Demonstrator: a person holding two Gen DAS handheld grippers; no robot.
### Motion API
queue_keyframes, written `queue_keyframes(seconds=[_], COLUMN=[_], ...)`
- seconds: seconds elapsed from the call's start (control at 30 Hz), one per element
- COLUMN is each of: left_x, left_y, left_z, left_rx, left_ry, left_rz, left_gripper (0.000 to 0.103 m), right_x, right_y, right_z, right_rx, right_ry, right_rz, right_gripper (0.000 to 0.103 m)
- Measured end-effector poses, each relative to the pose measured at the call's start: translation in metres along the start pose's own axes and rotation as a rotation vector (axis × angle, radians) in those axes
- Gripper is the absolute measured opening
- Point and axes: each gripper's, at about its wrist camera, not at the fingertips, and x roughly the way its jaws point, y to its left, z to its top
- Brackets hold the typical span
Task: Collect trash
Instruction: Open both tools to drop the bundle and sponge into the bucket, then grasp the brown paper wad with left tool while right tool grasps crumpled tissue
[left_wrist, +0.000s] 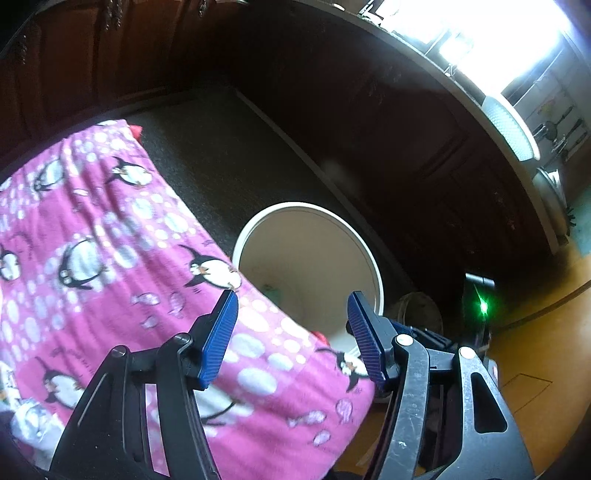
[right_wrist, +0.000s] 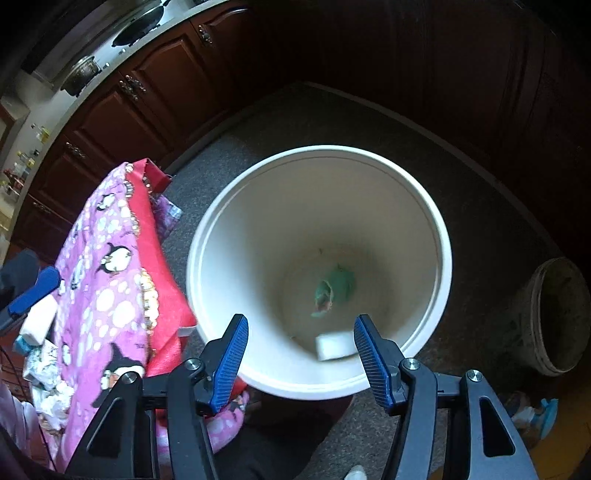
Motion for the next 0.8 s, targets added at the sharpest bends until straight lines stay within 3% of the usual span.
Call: queue_keyframes(seconds=[0.1,0.47,0.8], left_x=[-0.017,-0.103,-0.193], left_y=[0.002,0.029,0.101], left_z=[-0.008,-0.041,-0.09], left_rx=[0.019,0.028,-0.092], left_ry=[-0.016,-0.101,-0.189], left_rz=[0.015,0.099,0.261], left_gripper=[0.06,0.061,0.061], right_x=[-0.011,-0.049,-0.079], right_y=[0.003,0.022,0.102], right_z=[0.002,0.002,-0.007], right_rx=[-0.007,-0.05,-0.208], right_ry=[-0.016,-0.06,-0.117], right_rz=[0.006,0.041,0.124], right_gripper=[0.063,0.066,0.071])
